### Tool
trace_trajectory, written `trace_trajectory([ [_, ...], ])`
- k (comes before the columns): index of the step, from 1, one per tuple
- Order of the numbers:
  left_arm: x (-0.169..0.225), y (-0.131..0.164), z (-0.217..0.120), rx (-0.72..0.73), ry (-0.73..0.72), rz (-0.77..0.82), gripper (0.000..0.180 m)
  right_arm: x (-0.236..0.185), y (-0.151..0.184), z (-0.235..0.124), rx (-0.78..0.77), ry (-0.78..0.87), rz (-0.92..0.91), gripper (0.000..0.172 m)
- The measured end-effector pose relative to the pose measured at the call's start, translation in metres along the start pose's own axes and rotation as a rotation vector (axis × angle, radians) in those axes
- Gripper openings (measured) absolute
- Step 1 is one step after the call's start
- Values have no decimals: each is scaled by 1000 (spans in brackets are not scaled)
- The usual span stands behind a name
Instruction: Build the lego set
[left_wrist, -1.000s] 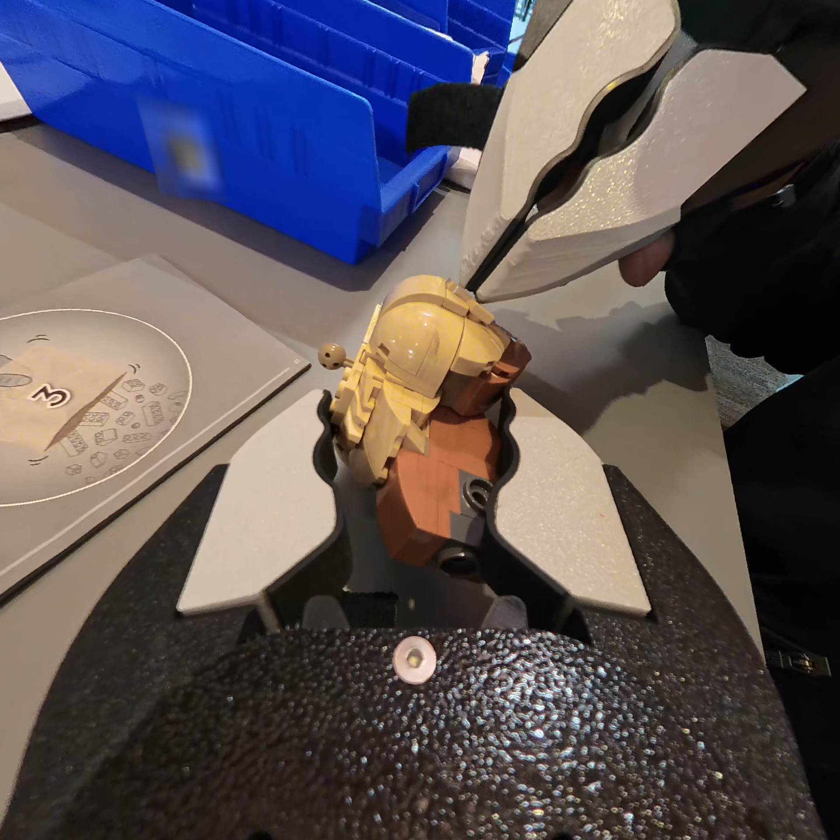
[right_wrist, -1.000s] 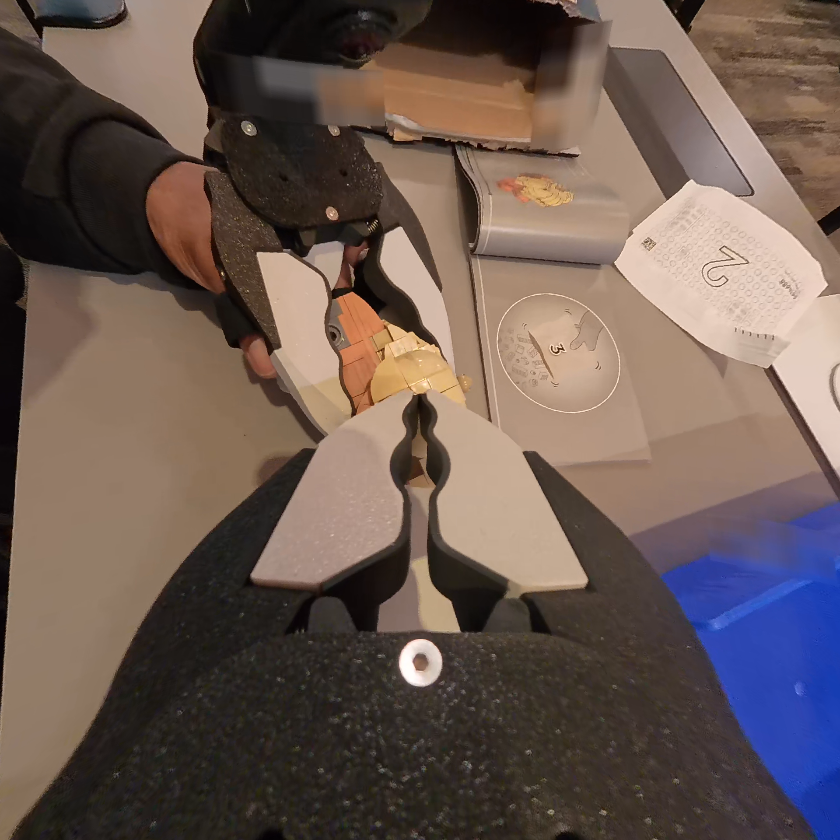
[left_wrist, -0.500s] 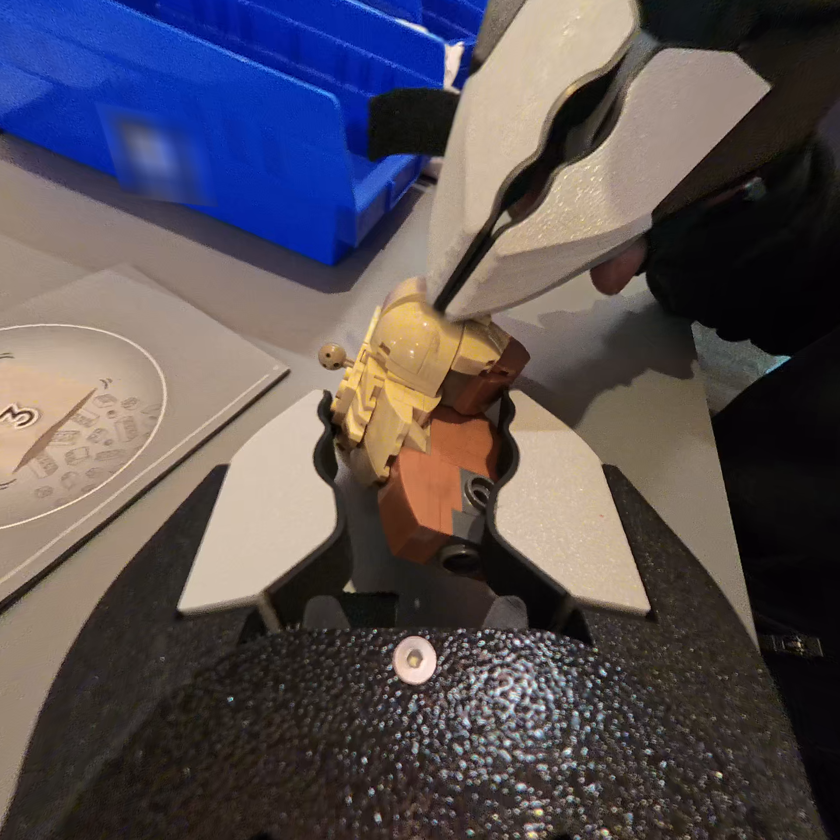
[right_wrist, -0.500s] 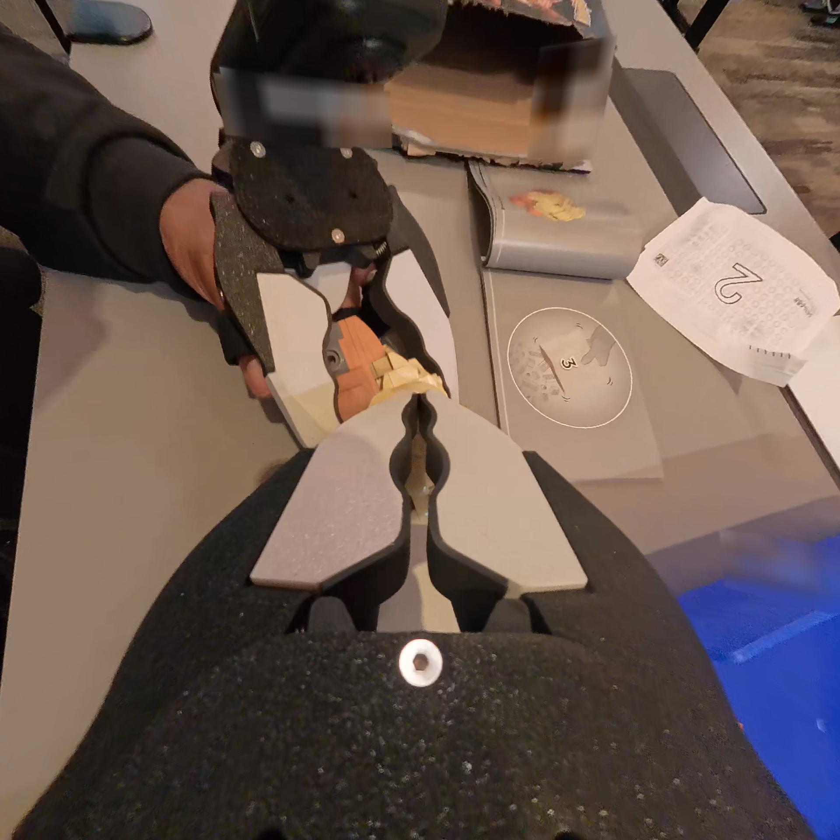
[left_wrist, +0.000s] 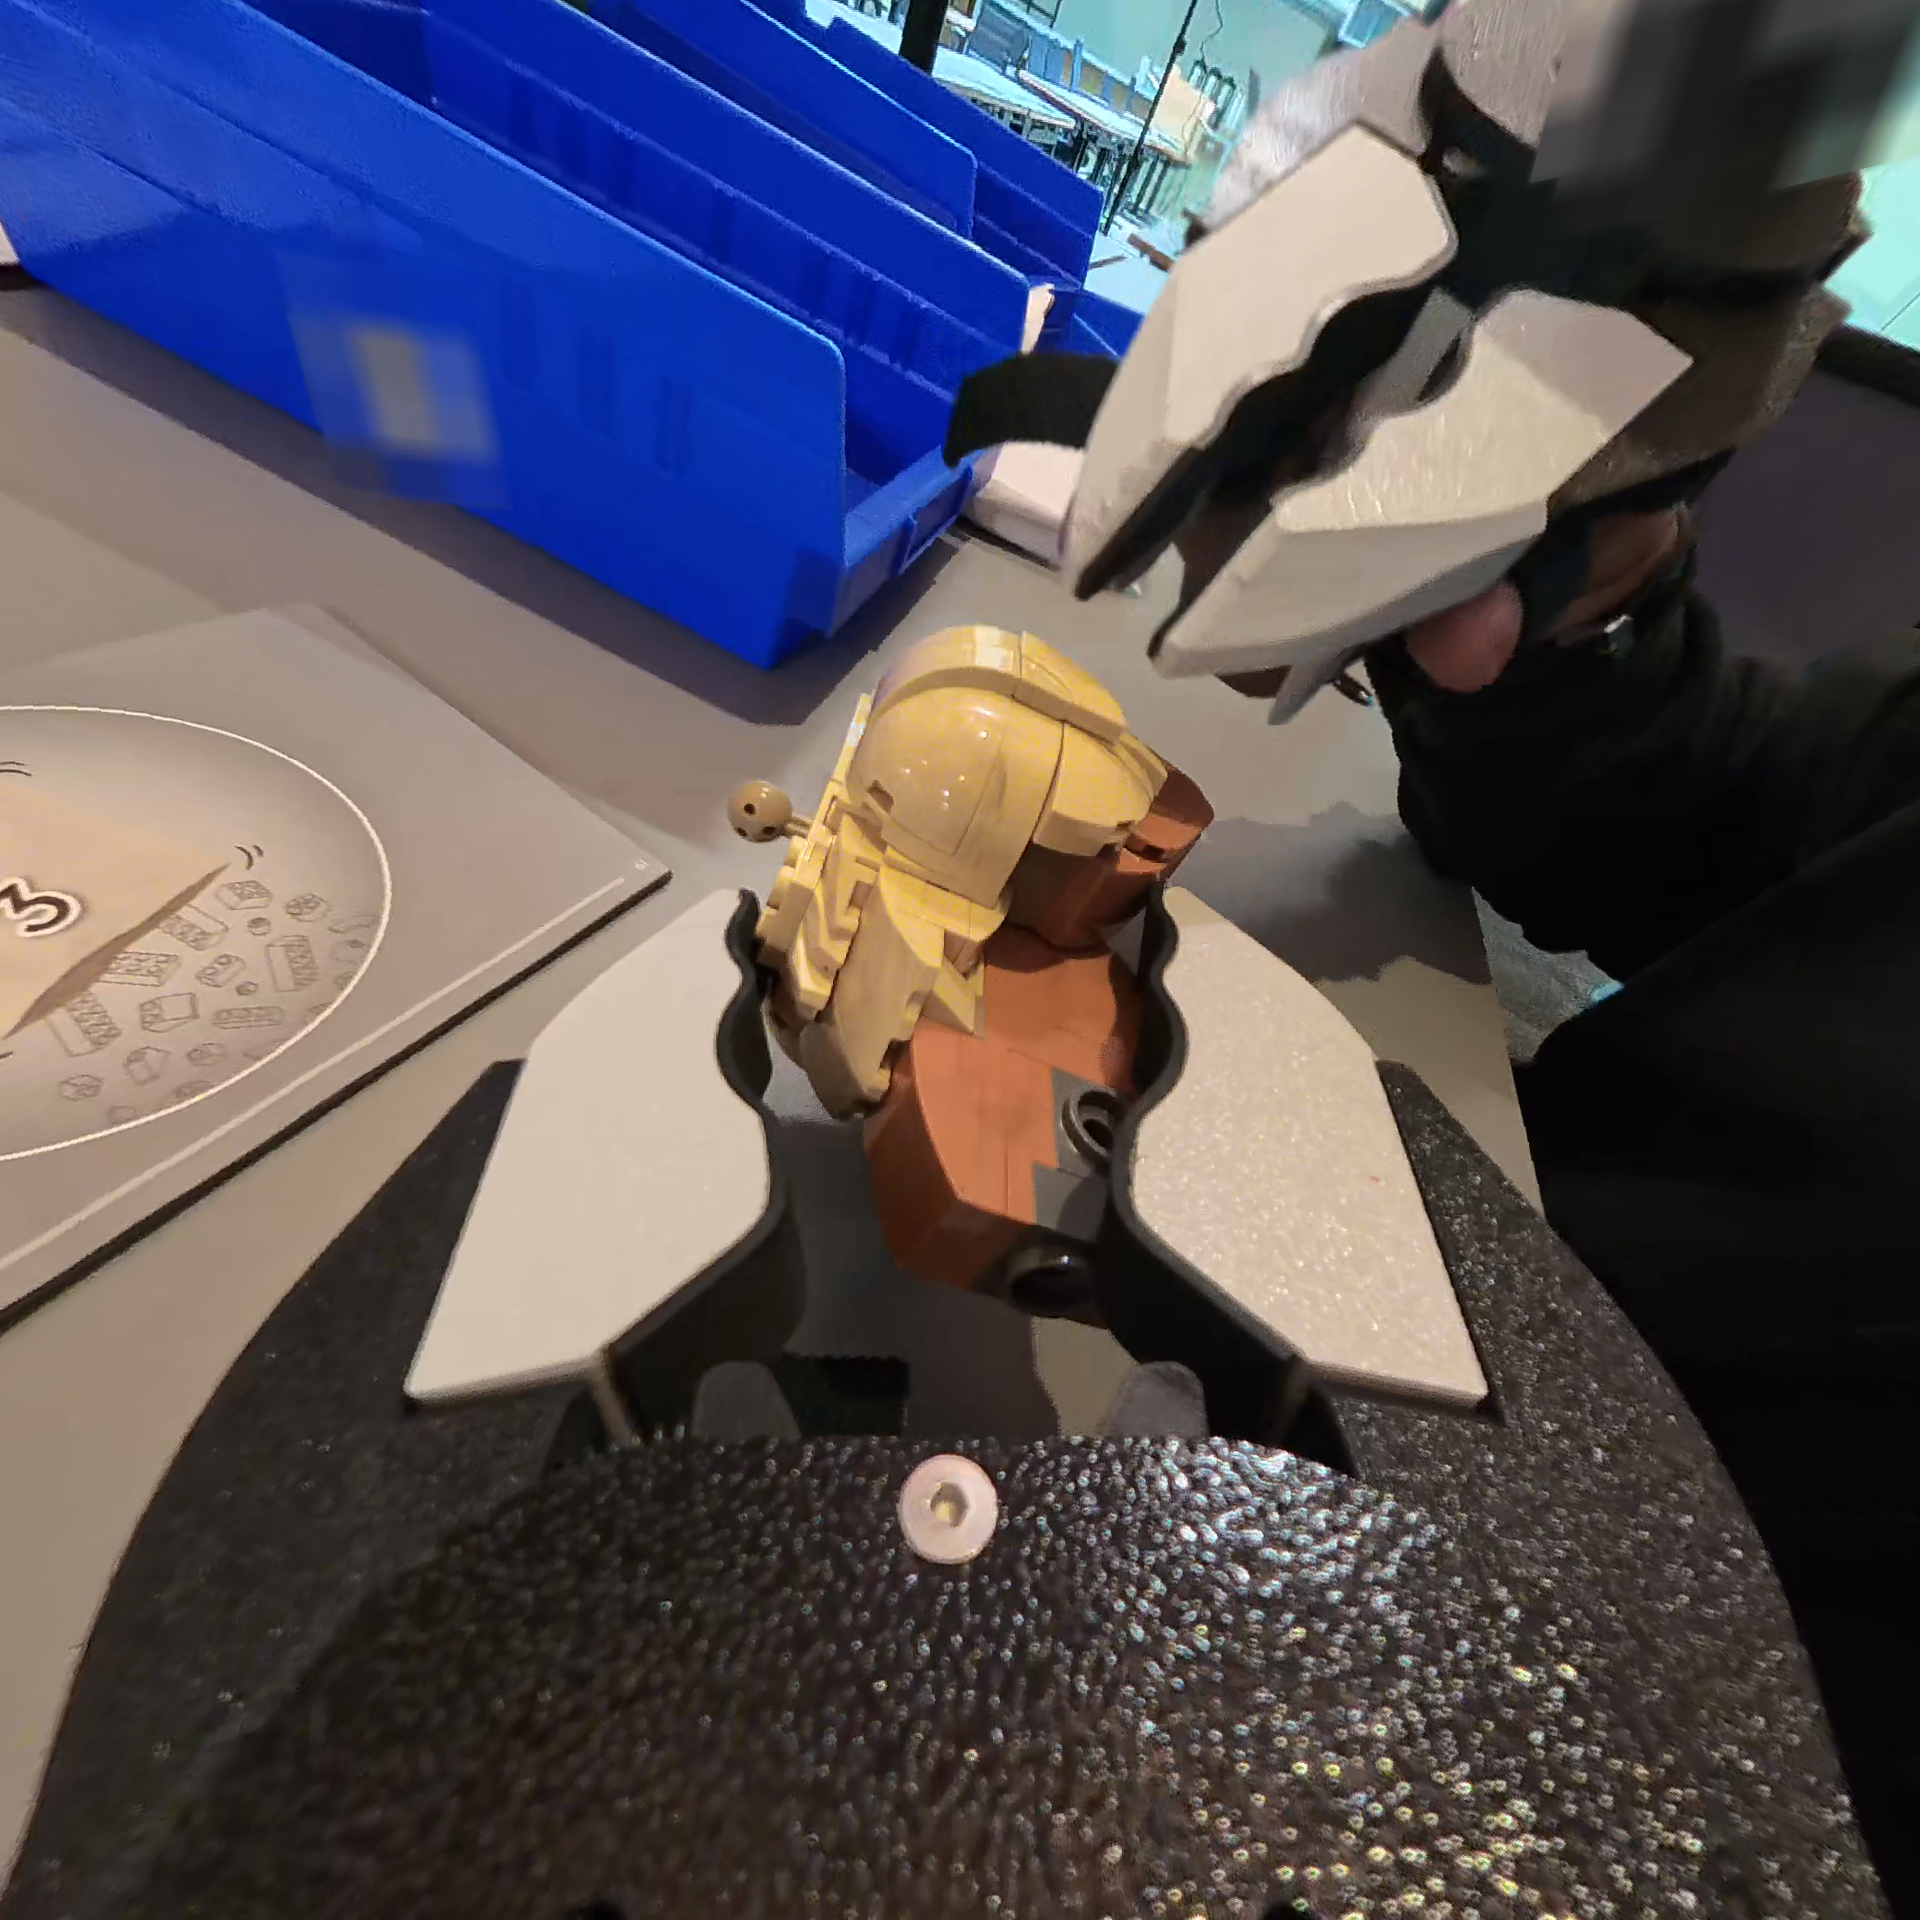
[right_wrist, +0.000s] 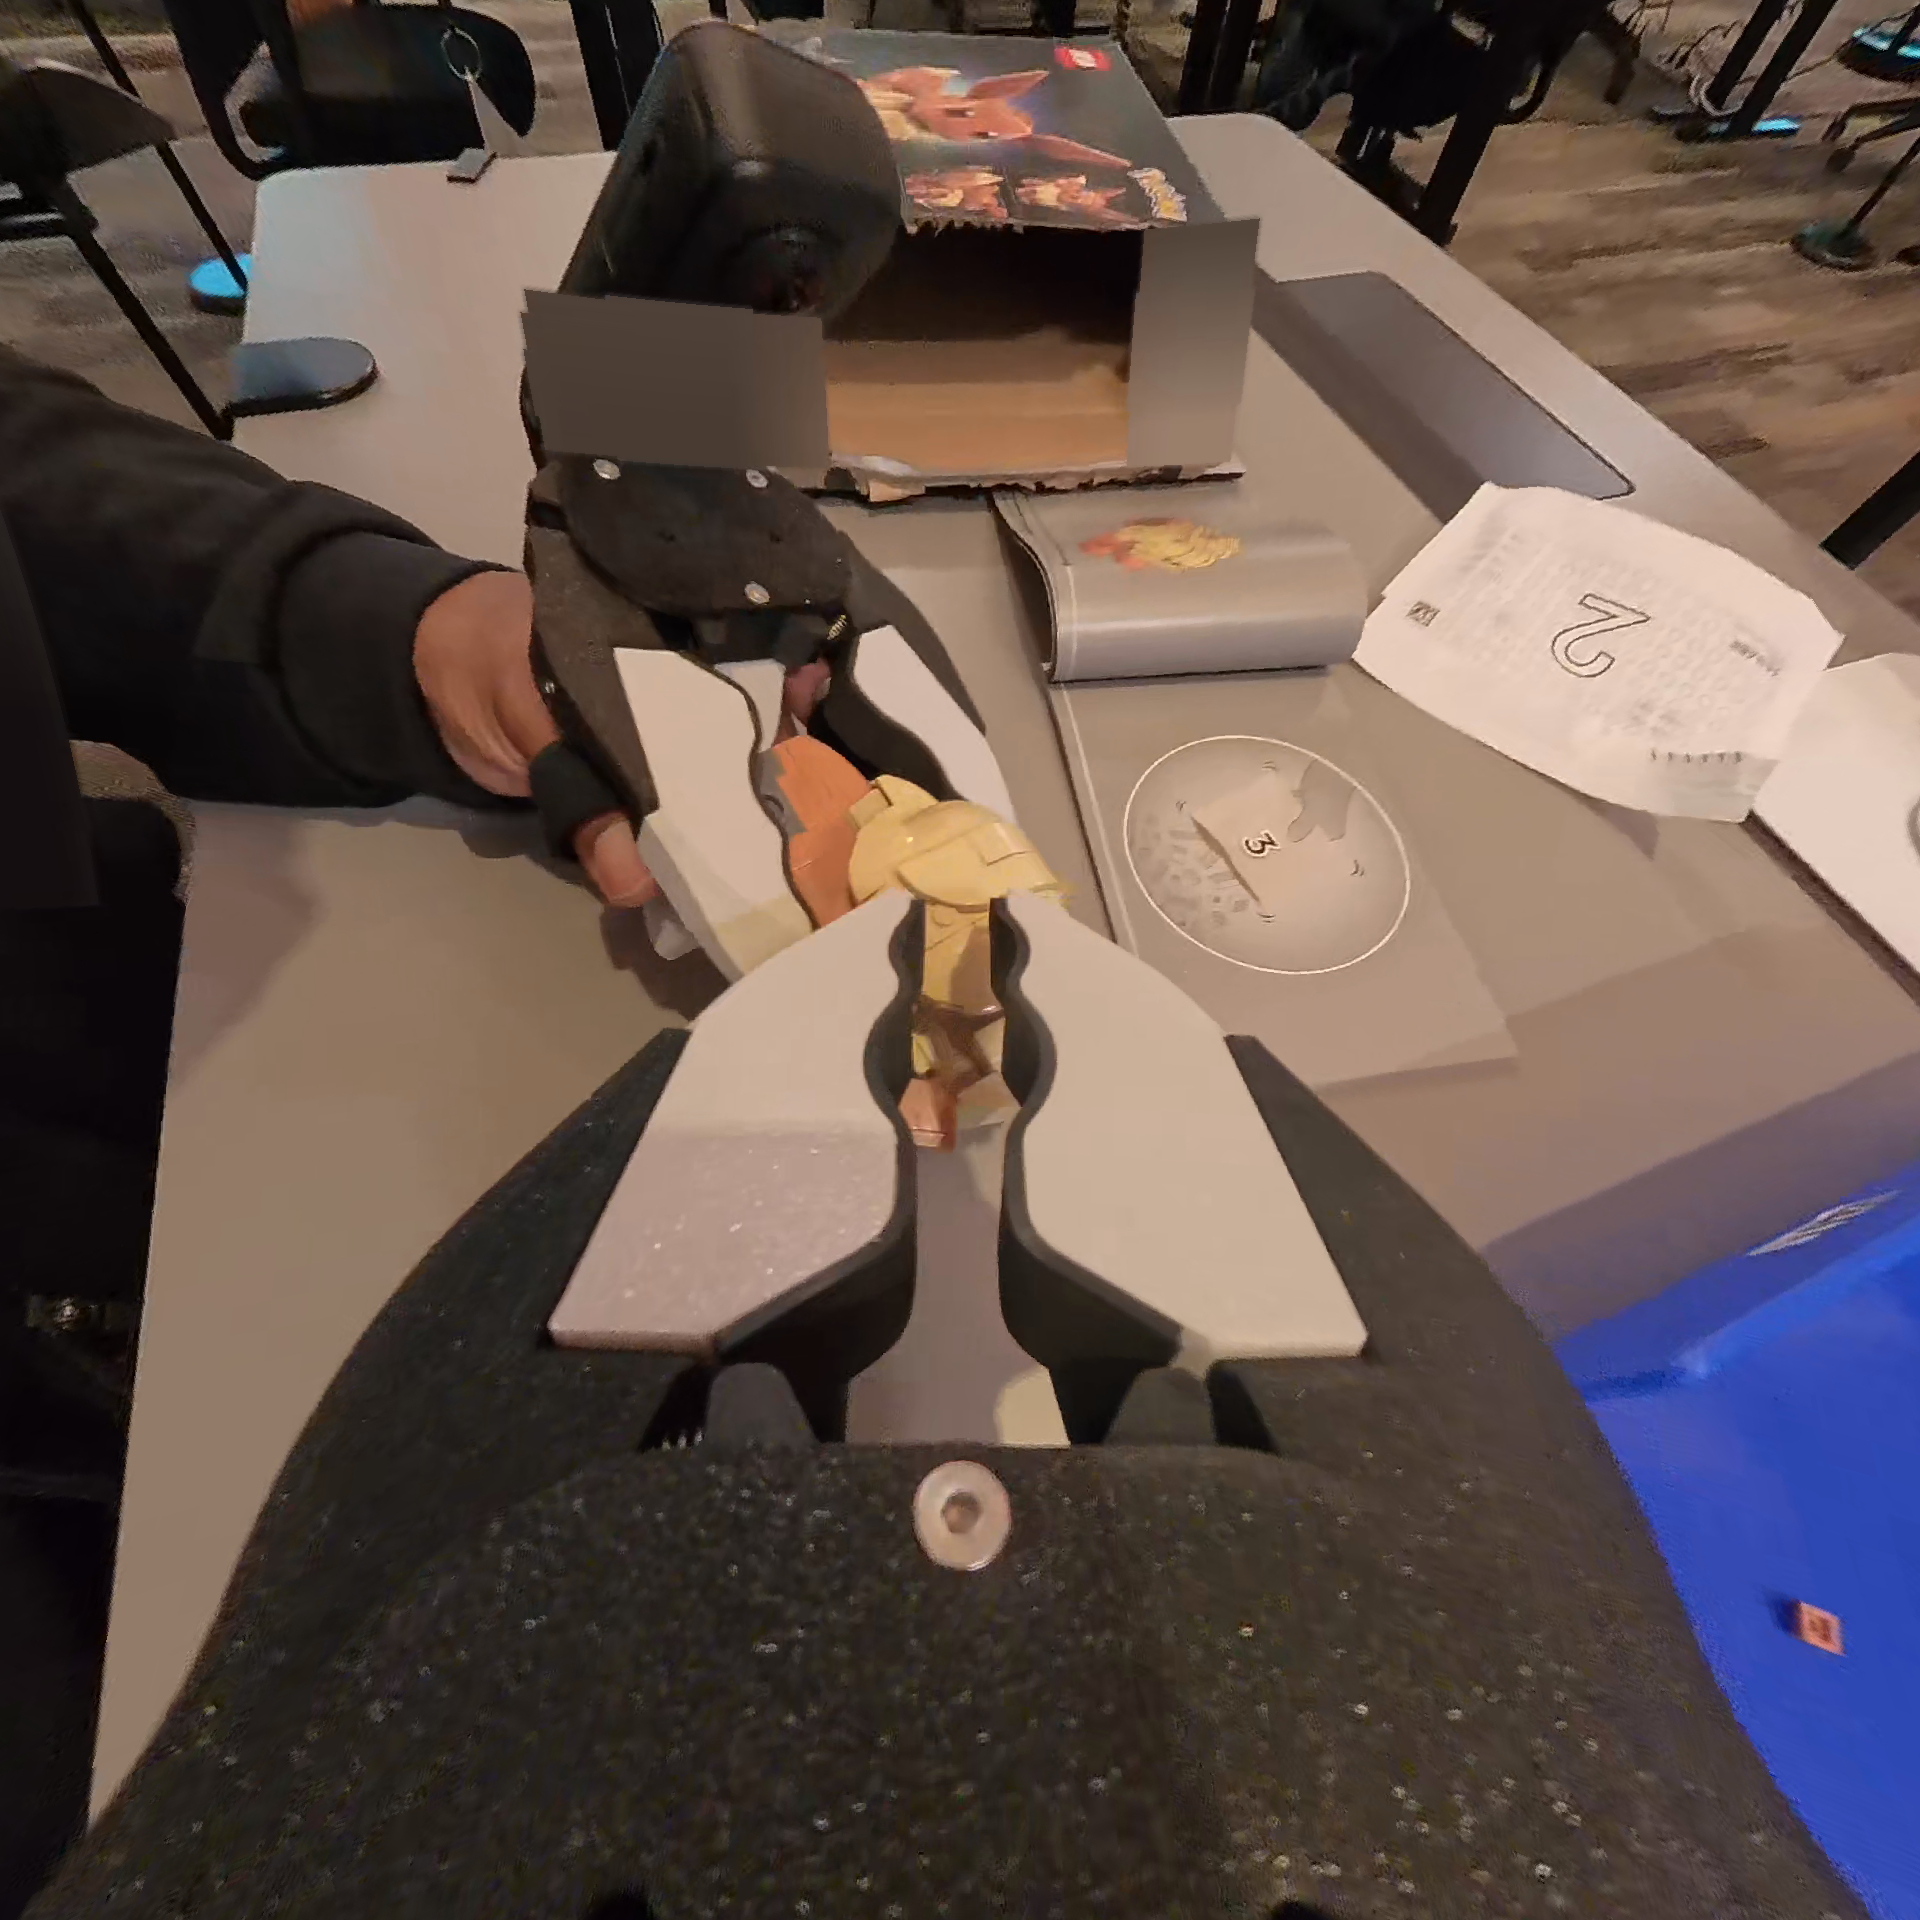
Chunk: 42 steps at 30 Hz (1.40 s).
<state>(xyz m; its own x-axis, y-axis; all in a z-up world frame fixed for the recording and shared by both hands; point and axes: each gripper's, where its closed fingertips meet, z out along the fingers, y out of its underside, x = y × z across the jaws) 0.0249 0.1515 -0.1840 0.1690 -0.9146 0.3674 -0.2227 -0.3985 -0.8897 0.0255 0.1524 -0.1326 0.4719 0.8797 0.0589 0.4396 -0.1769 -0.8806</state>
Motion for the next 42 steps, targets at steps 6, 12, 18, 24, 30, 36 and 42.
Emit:
trace_trajectory([
  [6, 0, 1, 2, -9, -31, 52, 68, -3, -8, -3, 34, 17, 7, 3],
  [12, -1, 2, 2, -20, -77, 133, 68, -6, 4, 5, -36, 17, -4, 0],
  [18, 1, 1, 2, -16, -77, 151, 68, -8, 4, 4, -40, 21, -20, 0],
  [24, 0, 3, 2, -31, -84, 144, 67, -8, 6, 7, -43, 20, -17, 0],
  [30, 1, 2, 1, -20, -77, 132, 67, -8, 4, 8, -2, 26, -8, 0],
  [36, 2, 1, 2, -14, -75, 141, 67, -9, 2, 7, 35, 54, -14, 0],
  [42, 5, -5, 2, 35, -65, 146, 68, -9, -12, -2, 189, 63, 22, 4],
])
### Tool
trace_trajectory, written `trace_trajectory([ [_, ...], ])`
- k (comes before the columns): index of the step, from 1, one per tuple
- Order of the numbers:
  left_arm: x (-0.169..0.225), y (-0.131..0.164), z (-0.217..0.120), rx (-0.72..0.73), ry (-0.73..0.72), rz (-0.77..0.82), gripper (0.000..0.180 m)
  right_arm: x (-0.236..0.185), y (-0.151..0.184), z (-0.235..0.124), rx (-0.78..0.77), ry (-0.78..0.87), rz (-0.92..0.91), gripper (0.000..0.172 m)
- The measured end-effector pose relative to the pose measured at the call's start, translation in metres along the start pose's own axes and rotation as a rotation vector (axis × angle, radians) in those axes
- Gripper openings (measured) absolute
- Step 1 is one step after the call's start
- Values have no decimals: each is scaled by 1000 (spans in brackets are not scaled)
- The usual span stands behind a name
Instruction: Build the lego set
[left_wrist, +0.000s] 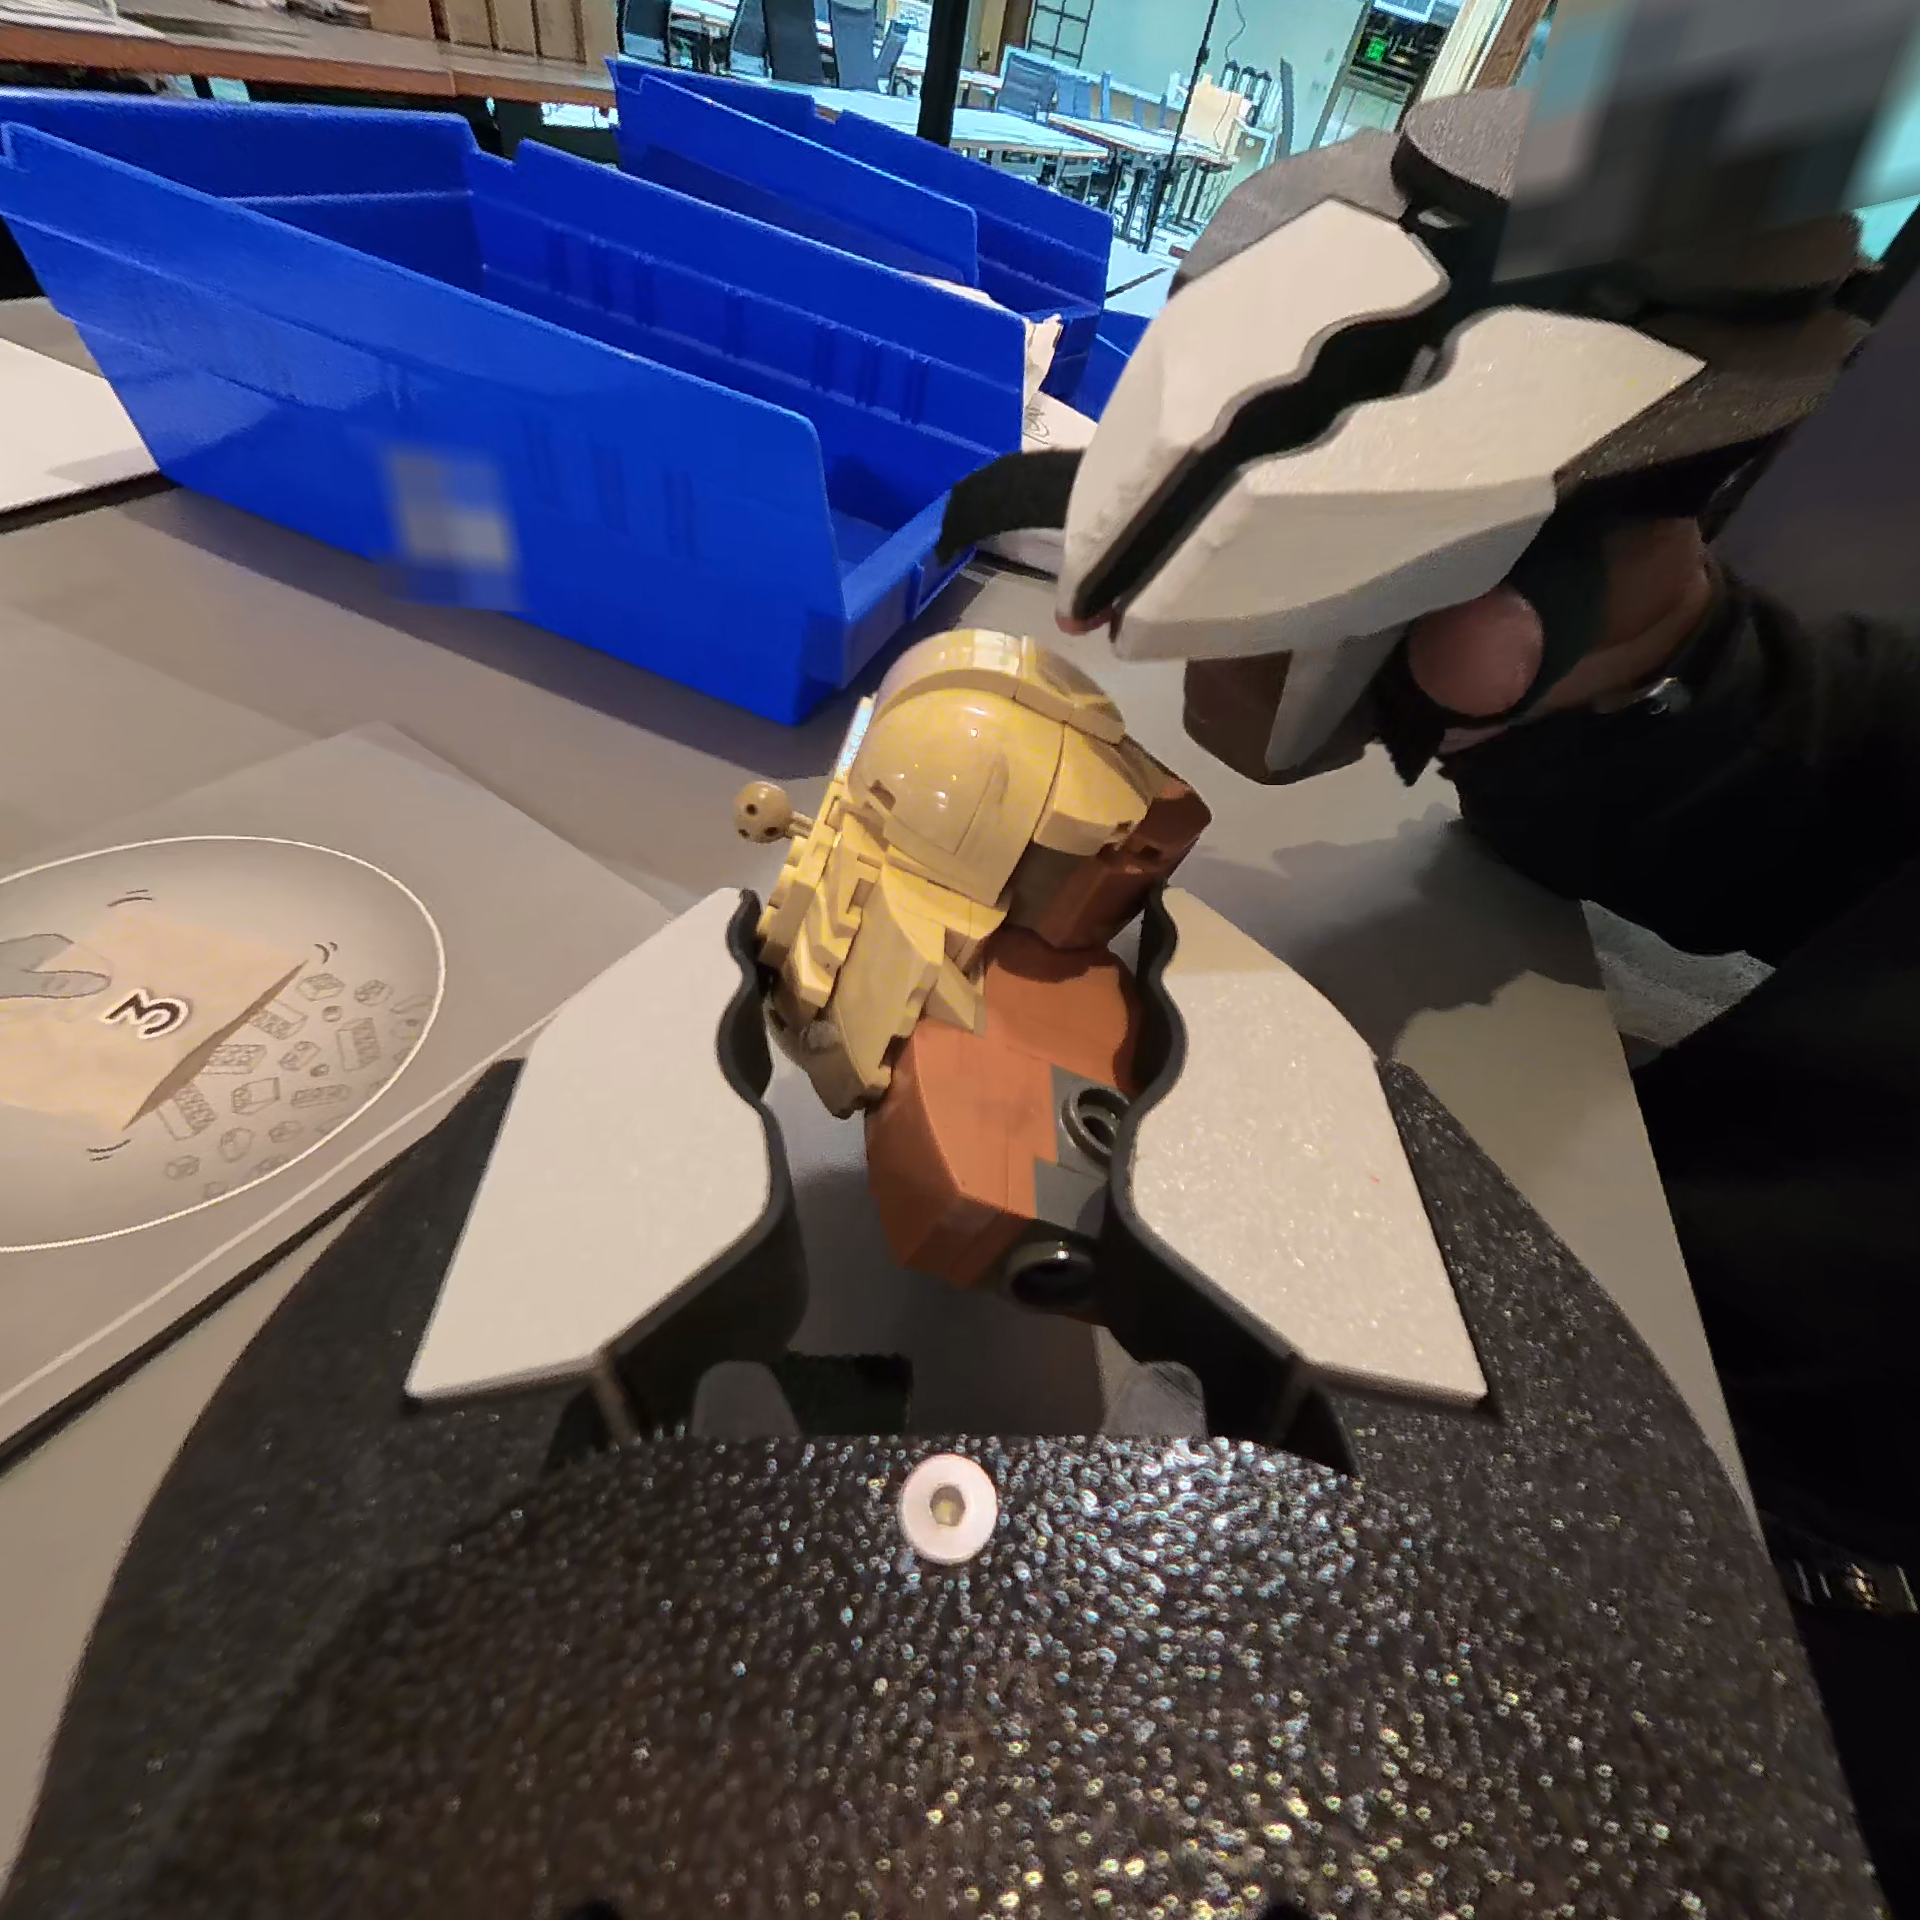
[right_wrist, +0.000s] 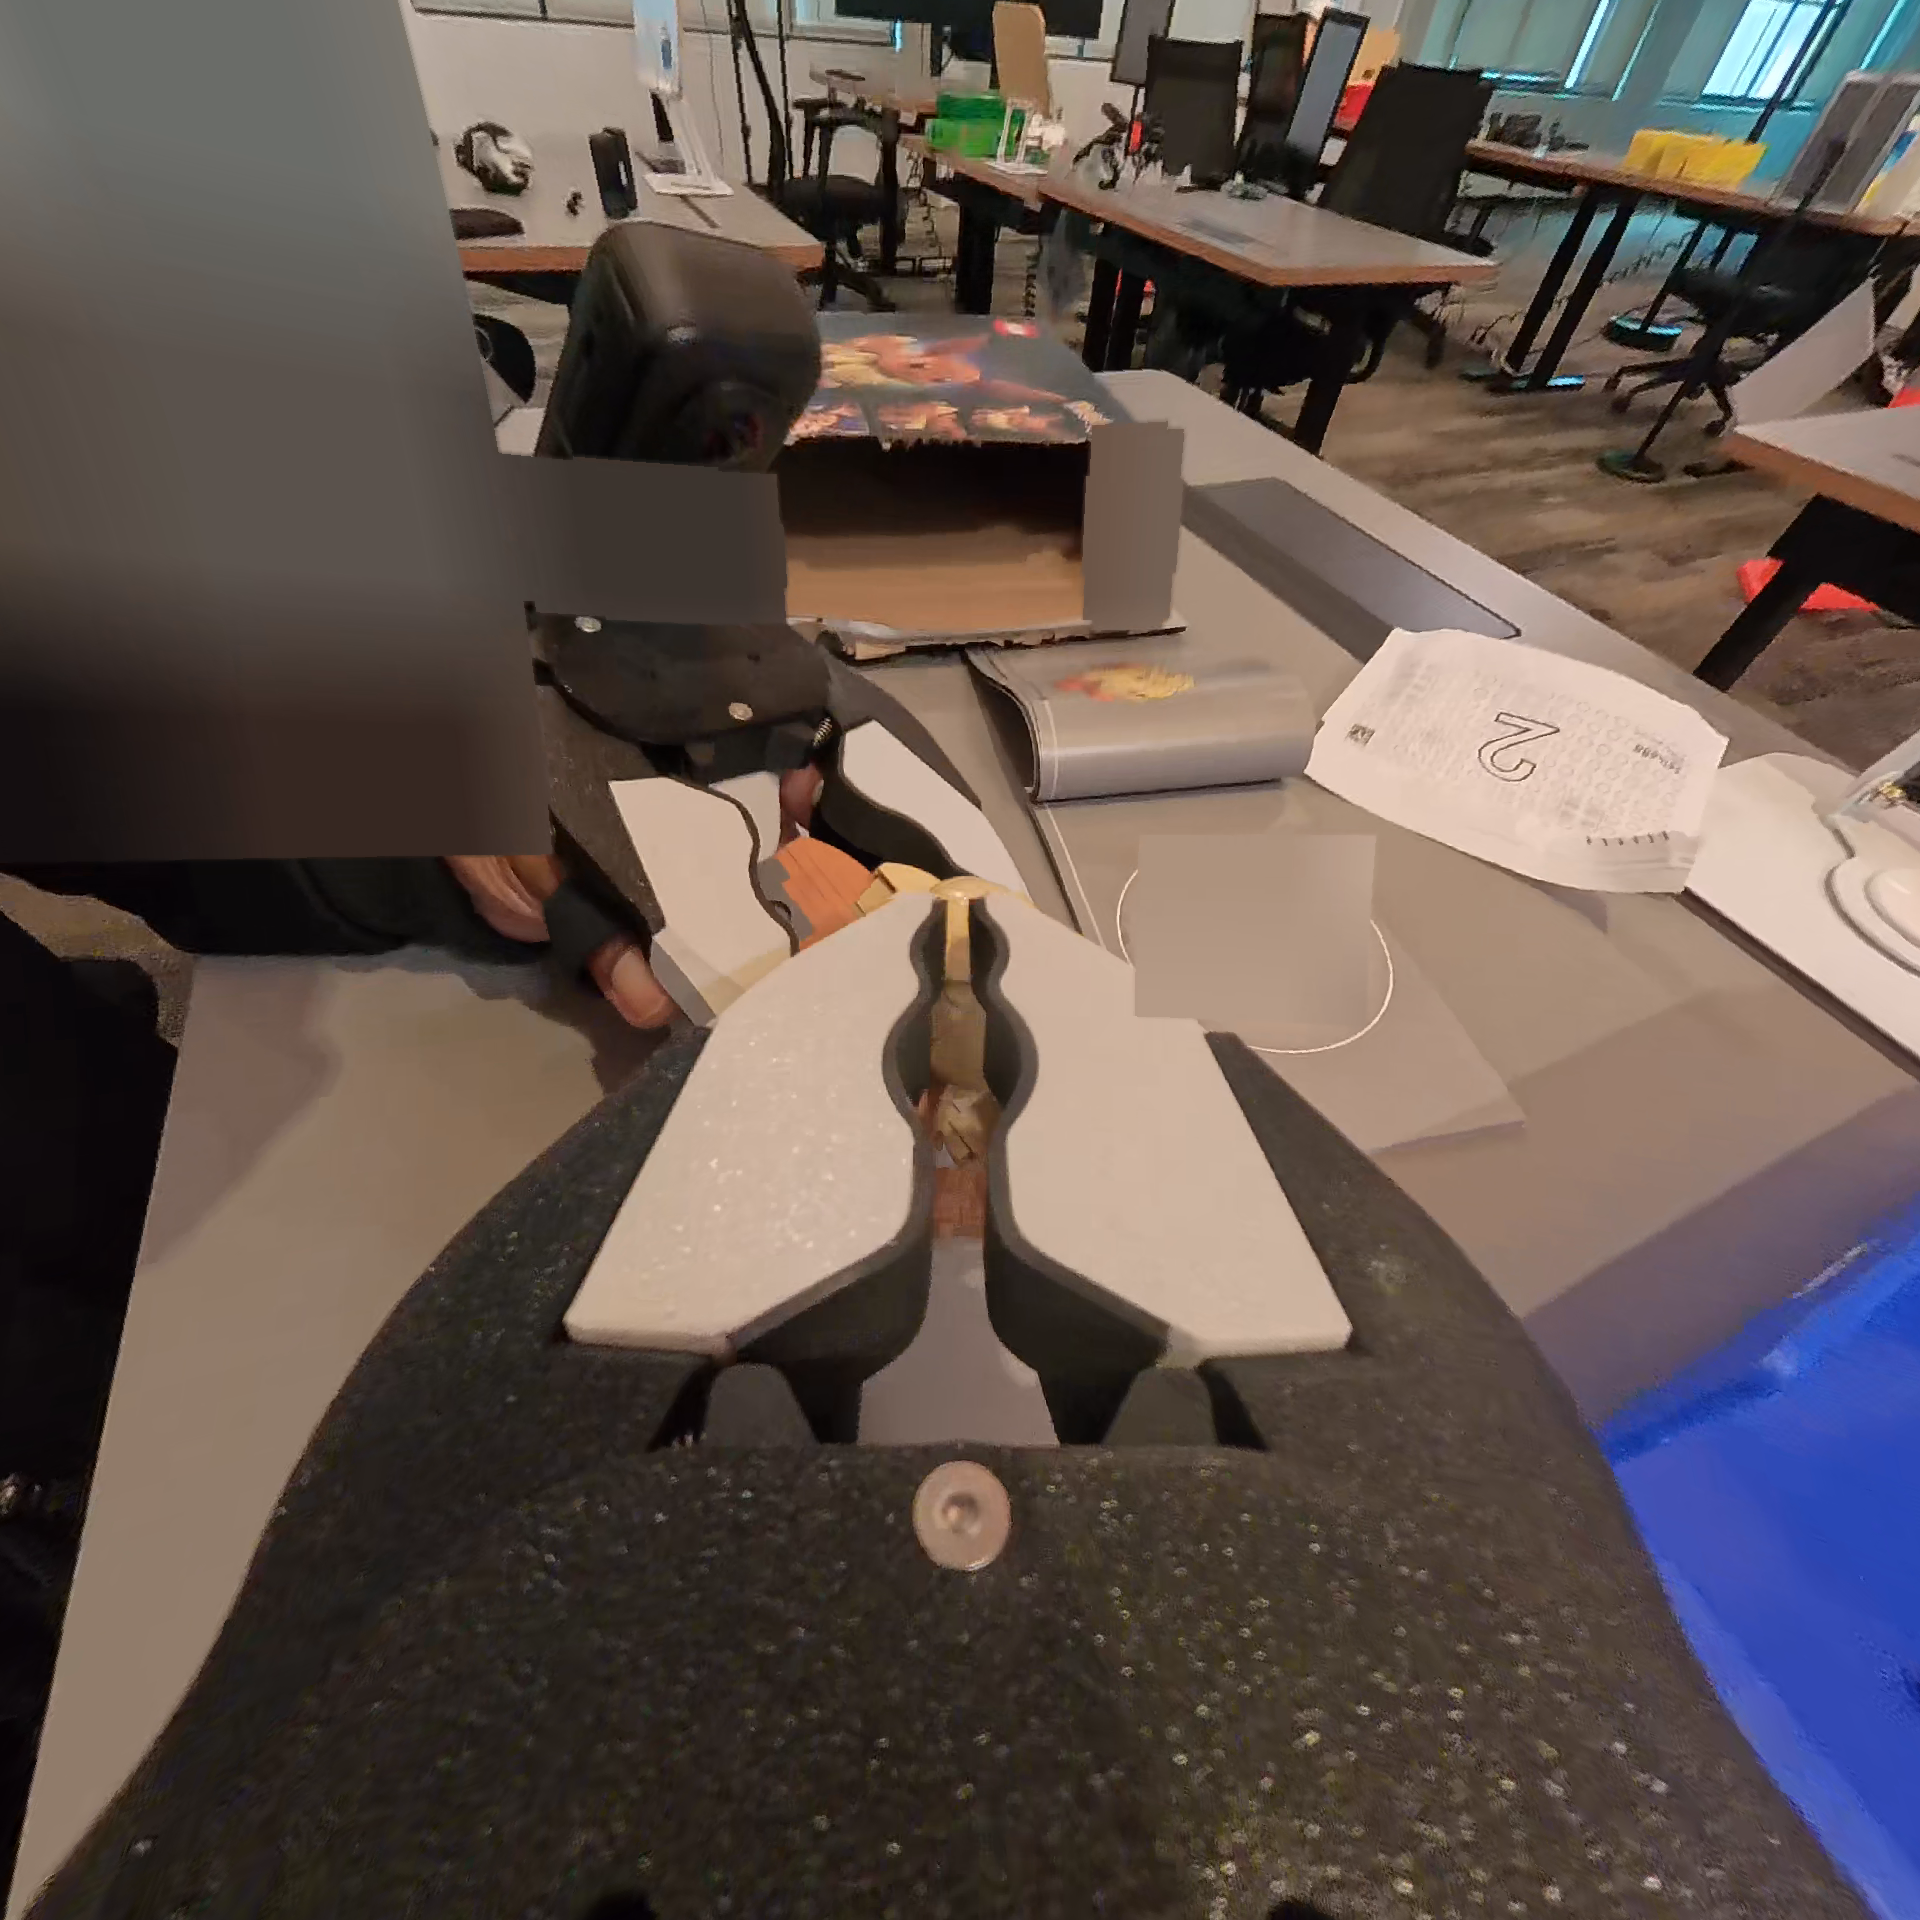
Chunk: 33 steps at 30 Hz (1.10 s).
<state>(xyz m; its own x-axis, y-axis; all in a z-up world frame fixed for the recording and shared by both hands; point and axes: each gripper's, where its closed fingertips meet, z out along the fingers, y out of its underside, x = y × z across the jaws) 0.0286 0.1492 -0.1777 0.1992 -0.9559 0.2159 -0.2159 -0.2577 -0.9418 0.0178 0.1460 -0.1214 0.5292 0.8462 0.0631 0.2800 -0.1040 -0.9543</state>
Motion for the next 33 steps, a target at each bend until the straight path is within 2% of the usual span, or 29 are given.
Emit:
trace_trajectory([
  [22, -3, 0, 0, -6, -56, 67, 67, -2, 13, -1, -57, 20, -26, 0],
  [23, -3, -1, 0, 4, -57, 78, 68, -3, 10, -2, -42, -4, -1, 3],
  [25, -3, -5, -1, 18, -64, 108, 68, 2, 4, -6, -6, -39, 92, 25],
  [28, -8, -7, -5, 27, -113, 217, 68, 14, -1, -13, 34, -89, 258, 49],
  [30, -8, -12, -9, 54, -132, 331, 68, 12, 8, -10, -10, -172, 366, 69],
  [33, 0, -17, -12, 93, -122, 493, 68, -2, 20, -3, -68, -302, 453, 88],
])
